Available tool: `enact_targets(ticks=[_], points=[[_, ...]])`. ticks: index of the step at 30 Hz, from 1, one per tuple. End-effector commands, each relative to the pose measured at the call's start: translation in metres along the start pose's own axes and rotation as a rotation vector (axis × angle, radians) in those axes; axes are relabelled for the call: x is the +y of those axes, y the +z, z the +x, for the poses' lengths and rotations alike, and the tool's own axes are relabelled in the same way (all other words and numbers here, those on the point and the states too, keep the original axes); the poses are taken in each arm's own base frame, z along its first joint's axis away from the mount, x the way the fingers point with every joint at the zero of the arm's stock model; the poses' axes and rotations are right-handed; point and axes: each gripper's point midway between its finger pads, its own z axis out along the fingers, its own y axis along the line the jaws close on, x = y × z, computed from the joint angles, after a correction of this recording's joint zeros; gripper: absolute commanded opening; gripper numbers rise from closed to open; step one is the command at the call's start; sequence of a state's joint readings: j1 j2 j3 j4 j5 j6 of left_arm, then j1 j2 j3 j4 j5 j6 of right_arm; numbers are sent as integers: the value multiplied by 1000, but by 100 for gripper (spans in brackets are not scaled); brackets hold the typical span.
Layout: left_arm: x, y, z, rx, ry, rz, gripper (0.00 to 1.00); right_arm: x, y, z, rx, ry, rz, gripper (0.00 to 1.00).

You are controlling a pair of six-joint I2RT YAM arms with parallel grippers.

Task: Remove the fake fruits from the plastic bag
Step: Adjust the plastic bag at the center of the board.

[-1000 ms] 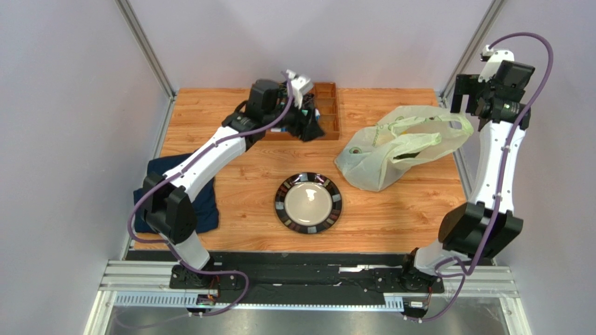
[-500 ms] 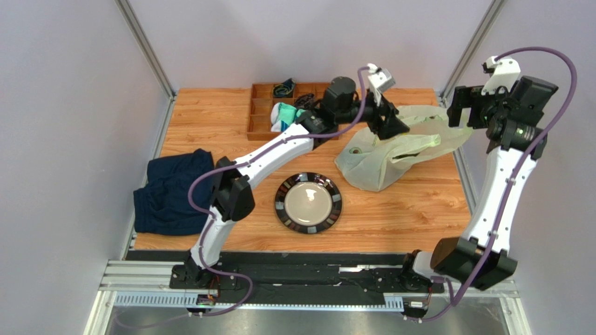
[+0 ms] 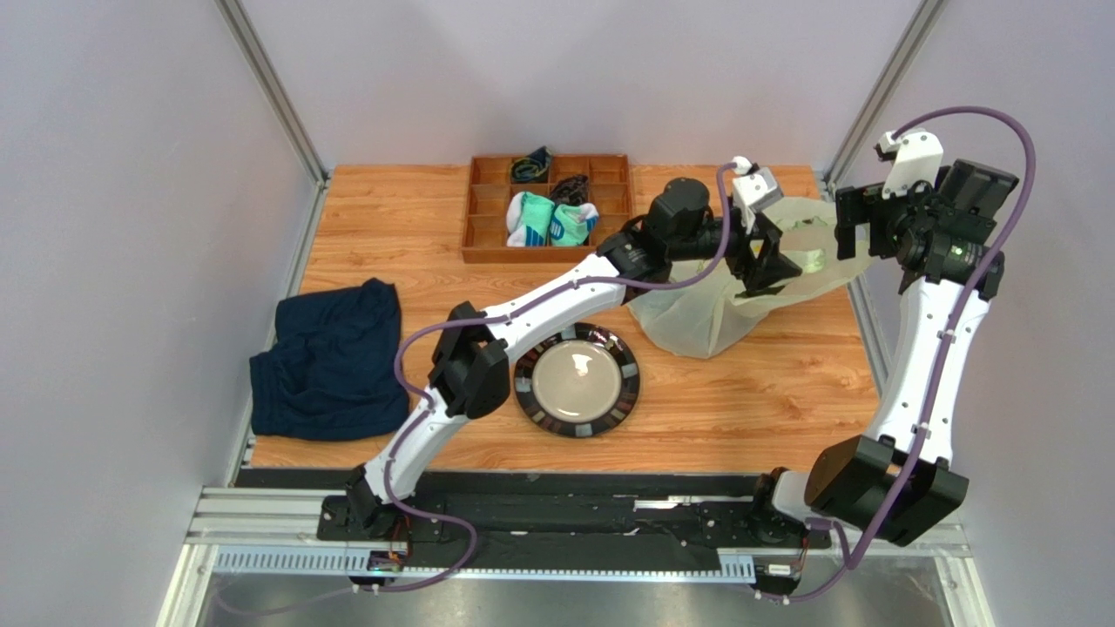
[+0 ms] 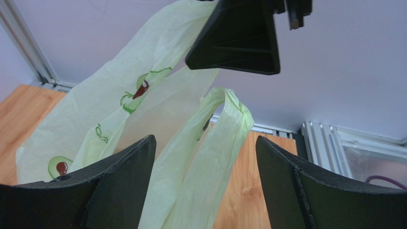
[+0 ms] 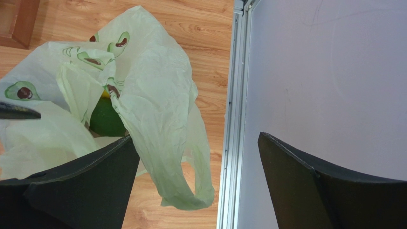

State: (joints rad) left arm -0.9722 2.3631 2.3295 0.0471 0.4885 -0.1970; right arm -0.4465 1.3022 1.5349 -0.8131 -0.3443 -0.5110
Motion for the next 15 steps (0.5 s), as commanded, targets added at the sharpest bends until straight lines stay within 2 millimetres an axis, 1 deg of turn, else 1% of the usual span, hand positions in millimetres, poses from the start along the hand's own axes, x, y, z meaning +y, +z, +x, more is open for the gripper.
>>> enact_targets(ticks=[1,3,4,5,6,7,8,9,10,11,12,13,15], points=[[-12,18,-6,-41,136,-31,82,-20,17,-14,-54,-12,53,100],[-11,22,1,-31,149,-46,76,-17,26,-19,-83,5,24,99],[-10,23,2,-30,164,-51,63,-14,34,-18,-80,18,-1,97],[-9,23,1,-27,169,-59,53,-8,37,-22,-94,37,-46,88],[-3,21,4,-11,169,-95,16,-5,35,-32,-112,40,-70,80],[3,19,1,-5,180,-126,0,3,42,-33,-113,58,-132,64],[11,11,-14,-21,186,-162,0,7,42,-34,-106,73,-159,55],[16,4,-14,8,174,-181,0,5,37,-52,-143,71,-160,47],[24,-12,-38,-14,172,-204,0,3,44,-54,-139,122,-167,28],[30,-23,-45,1,166,-222,0,-2,45,-64,-157,136,-155,16],[38,-35,-57,-4,161,-249,0,-8,46,-72,-169,167,-135,4],[51,-59,-86,-33,166,-292,0,-24,47,-90,-204,182,-79,0],[64,-86,-100,-17,135,-336,0,-36,46,-105,-228,268,-37,0]])
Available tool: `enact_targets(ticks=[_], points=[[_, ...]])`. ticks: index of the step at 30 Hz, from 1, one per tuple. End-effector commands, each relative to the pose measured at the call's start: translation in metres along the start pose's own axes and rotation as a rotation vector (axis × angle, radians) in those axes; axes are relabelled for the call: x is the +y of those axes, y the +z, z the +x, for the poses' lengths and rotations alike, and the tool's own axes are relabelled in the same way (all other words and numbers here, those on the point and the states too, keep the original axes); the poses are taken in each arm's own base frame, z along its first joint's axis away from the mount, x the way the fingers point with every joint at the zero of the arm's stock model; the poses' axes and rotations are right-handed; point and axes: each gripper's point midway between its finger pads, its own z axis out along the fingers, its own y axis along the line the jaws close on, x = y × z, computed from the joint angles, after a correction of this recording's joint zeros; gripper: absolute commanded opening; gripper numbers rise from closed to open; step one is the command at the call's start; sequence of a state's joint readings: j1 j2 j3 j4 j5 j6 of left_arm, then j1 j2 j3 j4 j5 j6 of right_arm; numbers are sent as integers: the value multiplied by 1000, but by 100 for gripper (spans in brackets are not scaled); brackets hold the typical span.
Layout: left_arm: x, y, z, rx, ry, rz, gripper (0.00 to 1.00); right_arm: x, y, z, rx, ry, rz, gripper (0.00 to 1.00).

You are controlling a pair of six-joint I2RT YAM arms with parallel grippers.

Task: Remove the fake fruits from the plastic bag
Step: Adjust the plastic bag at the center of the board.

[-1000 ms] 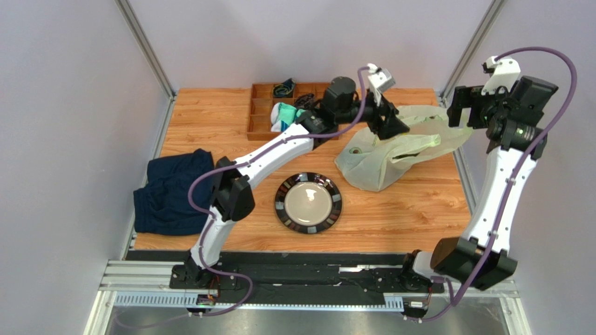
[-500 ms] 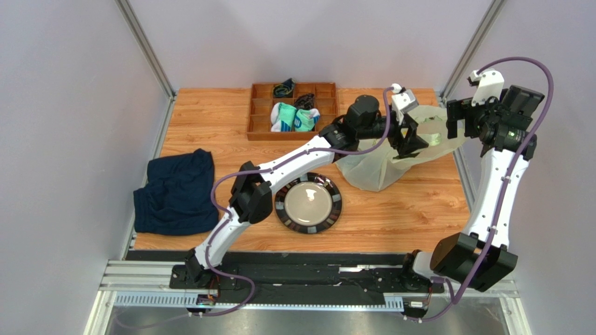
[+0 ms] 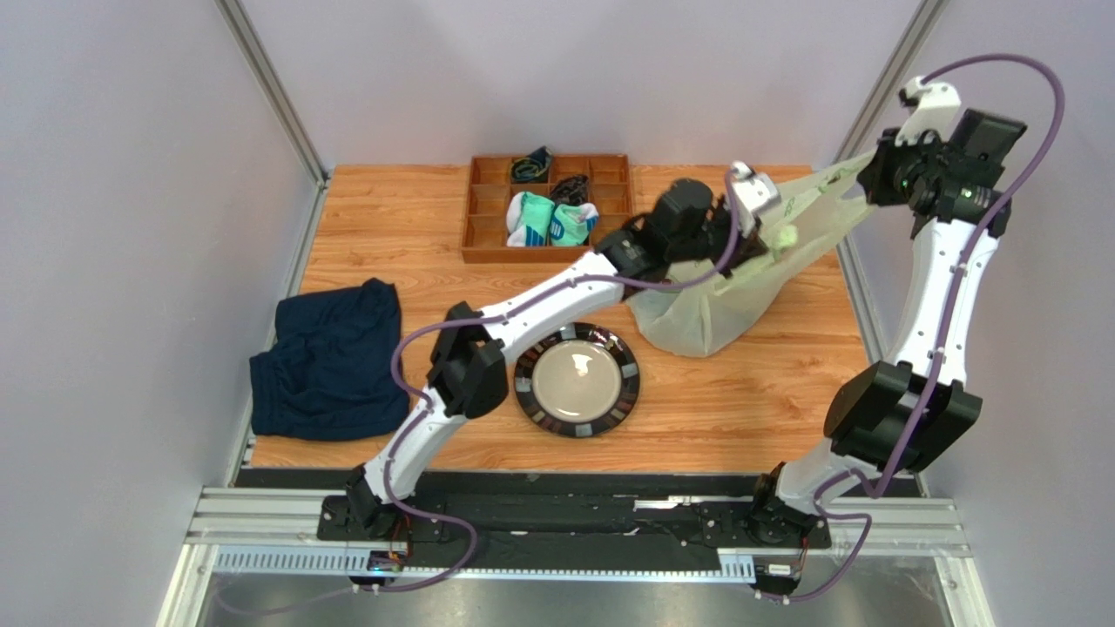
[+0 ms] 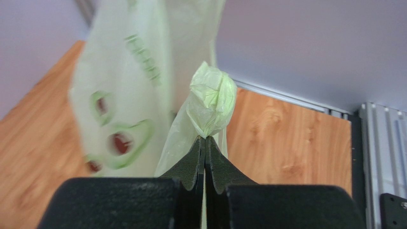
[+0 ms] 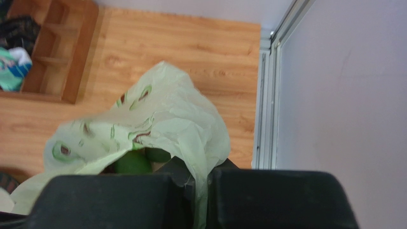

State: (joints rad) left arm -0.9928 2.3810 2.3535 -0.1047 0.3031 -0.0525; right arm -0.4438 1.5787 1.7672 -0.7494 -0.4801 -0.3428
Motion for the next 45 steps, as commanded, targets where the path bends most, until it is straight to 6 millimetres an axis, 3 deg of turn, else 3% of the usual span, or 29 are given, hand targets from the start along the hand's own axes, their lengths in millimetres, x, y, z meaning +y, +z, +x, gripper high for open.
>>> enact_targets(ticks=[1,4,7,8,9,11,12,14,15,17,21,22,23,24,25,27,28,30,31,34,35,36,37,38,39,41,42,44,45], points=[[77,-116,-134,-143,19,-207,0,-21,-26,-89,-214,106,121,0],[87,-160,-119,-40,-88,-227,0,-16,-35,-93,-207,213,121,0],[66,-195,-85,100,-180,-175,0,10,-61,-84,-177,273,80,0],[58,-207,-70,158,-210,-167,0,15,-55,-59,-113,312,70,0],[50,-216,-60,194,-225,-150,0,27,-75,-58,-129,305,72,0],[43,-242,-28,288,-280,-172,0,40,-78,-31,-81,312,63,0],[45,-248,-15,318,-293,-192,0,46,-63,11,11,345,57,0],[54,-258,4,366,-311,-224,0,50,-65,26,-6,288,90,0],[61,-258,7,372,-285,-236,0,53,-53,55,51,302,87,0],[82,-249,10,384,-271,-256,0,51,-35,57,47,288,85,0],[141,-220,2,332,-280,-285,0,30,18,31,40,348,84,0],[161,-207,-7,294,-250,-296,0,18,15,-15,-57,329,100,0],[177,-202,-15,260,-218,-321,0,8,44,-11,-29,357,96,0],[196,-202,-21,231,-192,-344,0,3,49,-30,-70,334,94,0],[214,-194,-36,174,-156,-356,0,-6,47,-69,-160,285,113,0],[239,-192,-61,73,-64,-390,0,-19,67,-89,-193,243,120,0],[247,-193,-88,-6,22,-413,0,-24,46,-135,-300,207,137,0],[251,-197,-114,-73,101,-431,0,-36,56,-149,-332,207,151,0],[248,-201,-138,-133,150,-429,0,-35,47,-165,-372,194,153,0],[233,-214,-174,-206,205,-413,0,-29,9,-199,-486,146,166,0],[227,-216,-177,-206,207,-393,0,-29,25,-172,-417,165,161,0],[219,-219,-179,-198,201,-379,0,-17,-14,-190,-489,121,168,0],[214,-219,-171,-169,179,-365,0,-13,-19,-182,-480,115,169,0],[205,-217,-165,-152,155,-323,0,-12,6,-133,-364,136,165,0],[196,-218,-147,-106,112,-295,0,-5,-27,-137,-399,110,198,0],[178,-216,-126,-73,55,-223,0,-2,-30,-96,-317,99,228,0],[169,-215,-97,-18,8,-199,0,-1,-11,-37,-187,122,240,0],[153,-215,-65,46,-76,-154,0,7,-29,-1,-138,64,270,0],[143,-216,-33,106,-141,-131,0,10,-17,61,-9,76,283,0]])
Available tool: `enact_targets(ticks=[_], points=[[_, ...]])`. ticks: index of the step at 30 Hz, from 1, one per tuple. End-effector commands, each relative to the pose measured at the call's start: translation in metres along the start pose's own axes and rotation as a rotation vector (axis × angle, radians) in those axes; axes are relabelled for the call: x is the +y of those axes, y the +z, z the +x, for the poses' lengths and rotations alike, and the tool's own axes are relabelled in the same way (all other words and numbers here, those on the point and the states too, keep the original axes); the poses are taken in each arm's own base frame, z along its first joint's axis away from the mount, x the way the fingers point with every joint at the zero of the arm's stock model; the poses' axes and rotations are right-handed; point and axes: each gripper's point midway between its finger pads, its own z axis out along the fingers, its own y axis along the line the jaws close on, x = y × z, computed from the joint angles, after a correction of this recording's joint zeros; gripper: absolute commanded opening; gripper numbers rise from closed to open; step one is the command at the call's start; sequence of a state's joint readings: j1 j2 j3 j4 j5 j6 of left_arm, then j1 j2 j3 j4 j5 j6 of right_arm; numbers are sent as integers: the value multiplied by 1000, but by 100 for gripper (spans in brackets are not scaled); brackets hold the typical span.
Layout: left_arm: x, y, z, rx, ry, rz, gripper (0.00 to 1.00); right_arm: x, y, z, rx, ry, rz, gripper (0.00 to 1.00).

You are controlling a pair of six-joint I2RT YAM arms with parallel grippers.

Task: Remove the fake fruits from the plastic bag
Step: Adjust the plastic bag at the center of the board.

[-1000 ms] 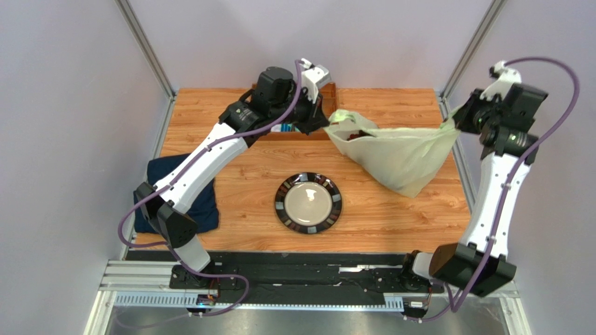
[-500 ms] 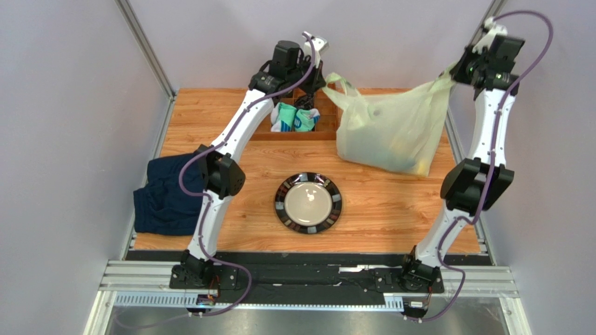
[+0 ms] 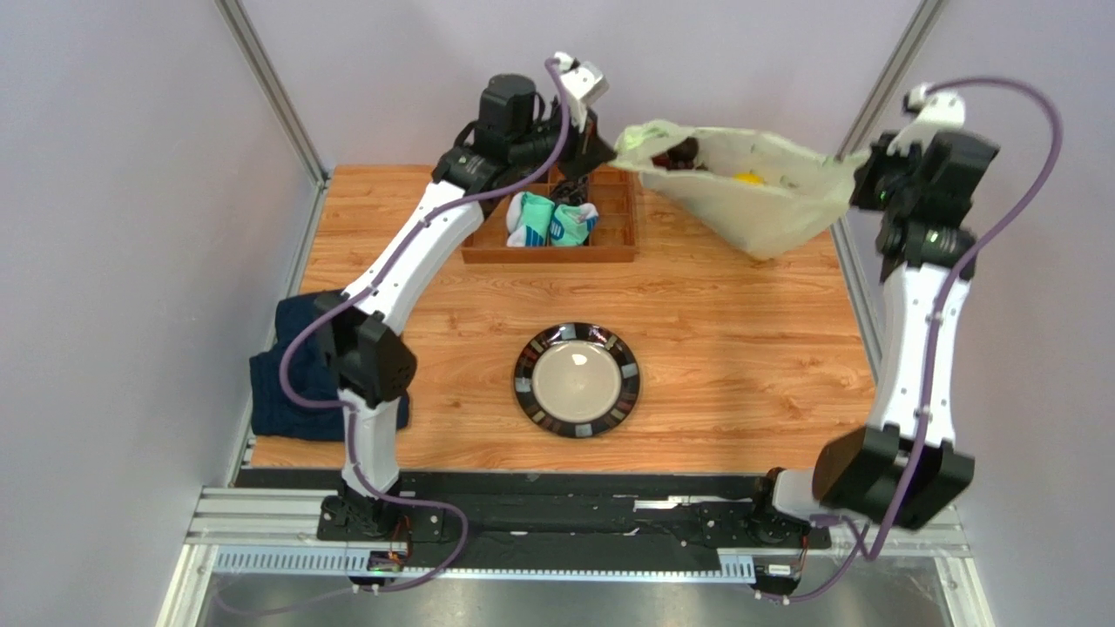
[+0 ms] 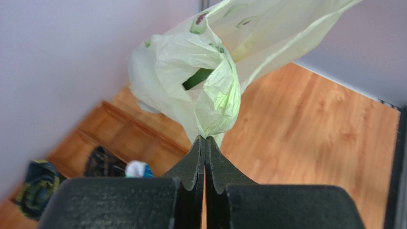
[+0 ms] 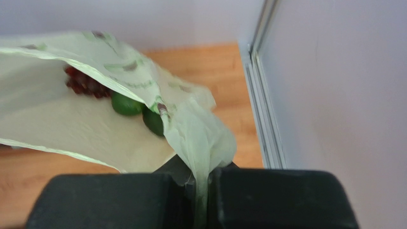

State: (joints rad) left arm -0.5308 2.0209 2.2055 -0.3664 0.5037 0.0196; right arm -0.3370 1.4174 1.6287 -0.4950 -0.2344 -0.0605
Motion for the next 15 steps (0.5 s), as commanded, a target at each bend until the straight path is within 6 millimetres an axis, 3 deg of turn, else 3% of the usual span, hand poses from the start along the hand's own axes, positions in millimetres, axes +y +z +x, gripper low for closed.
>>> enact_targets(ticks=[1,3,4,5,6,8,9,10,11,12,14,15], points=[[-44,-18,65,141,-159,144,0,-24,-32,116,200,-153,119,0],[-57,-27,104,232,-297,146,0,-26,-51,154,303,-176,131,0],[-60,-31,113,245,-330,143,0,-26,-59,170,346,-180,134,0],[-69,-34,120,256,-368,147,0,-24,-72,165,330,-210,133,2],[-79,-45,134,273,-377,151,0,-17,-83,172,363,-223,94,32],[-97,-50,139,277,-353,184,0,-3,-99,150,325,-262,29,58],[-103,-57,142,286,-355,189,0,15,-110,146,339,-234,-56,76],[-108,-60,145,296,-363,192,0,27,-118,132,319,-220,-107,80],[-112,-61,145,300,-392,184,0,41,-129,94,238,-226,-153,84],[-114,-63,143,284,-400,183,0,67,-141,88,233,-199,-263,85],[-119,-66,135,267,-422,189,0,90,-155,59,158,-219,-336,86],[-122,-67,128,256,-417,194,0,113,-163,52,126,-251,-404,86]])
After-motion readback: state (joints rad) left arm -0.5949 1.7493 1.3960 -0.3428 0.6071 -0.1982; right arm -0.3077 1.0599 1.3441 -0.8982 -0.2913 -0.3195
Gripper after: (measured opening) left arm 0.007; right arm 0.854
